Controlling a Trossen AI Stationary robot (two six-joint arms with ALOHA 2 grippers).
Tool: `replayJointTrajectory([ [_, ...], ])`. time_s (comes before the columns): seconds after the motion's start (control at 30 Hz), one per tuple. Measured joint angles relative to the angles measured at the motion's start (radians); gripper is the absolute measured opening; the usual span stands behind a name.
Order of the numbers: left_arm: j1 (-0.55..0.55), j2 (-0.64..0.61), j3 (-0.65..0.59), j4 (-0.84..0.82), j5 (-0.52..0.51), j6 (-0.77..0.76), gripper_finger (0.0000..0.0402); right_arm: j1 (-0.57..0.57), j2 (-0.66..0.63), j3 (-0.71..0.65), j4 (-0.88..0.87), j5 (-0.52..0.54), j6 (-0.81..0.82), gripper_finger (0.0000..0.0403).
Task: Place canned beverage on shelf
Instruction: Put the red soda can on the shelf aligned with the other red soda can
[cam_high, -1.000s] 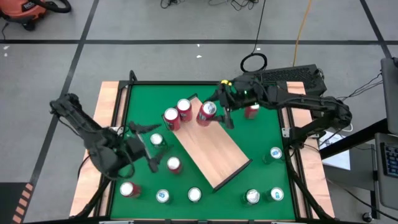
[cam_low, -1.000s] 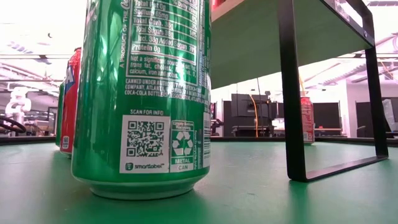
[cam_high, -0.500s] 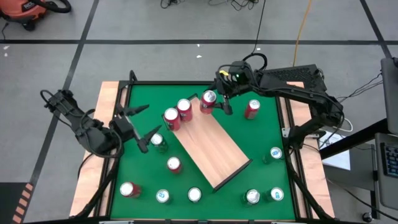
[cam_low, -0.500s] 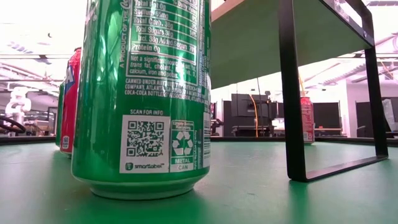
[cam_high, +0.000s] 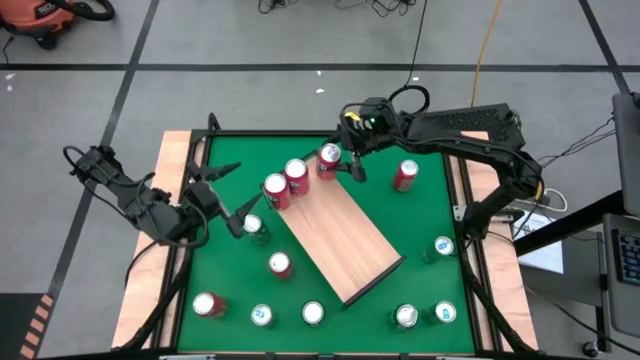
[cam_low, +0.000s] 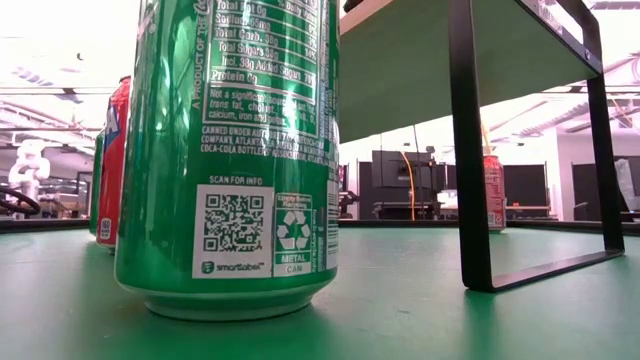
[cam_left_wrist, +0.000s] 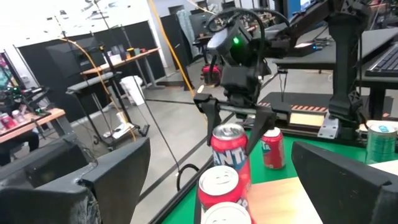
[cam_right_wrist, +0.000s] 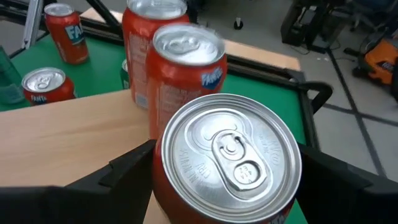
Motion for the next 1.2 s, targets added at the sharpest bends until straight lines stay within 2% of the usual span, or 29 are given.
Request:
replayJointTrajectory([
  [0.3,0.004,0.001,0.000,-0.055,0.005,-0.076,0.0384,0.005,0.039,-0.001,0.030,0.004,-0.005,0.0307],
  [1.2,0.004,0.001,0.000,-0.070,0.034,-0.080,0.0384,0.012,0.070,-0.001,0.090,-0.027,0.004,0.0317],
])
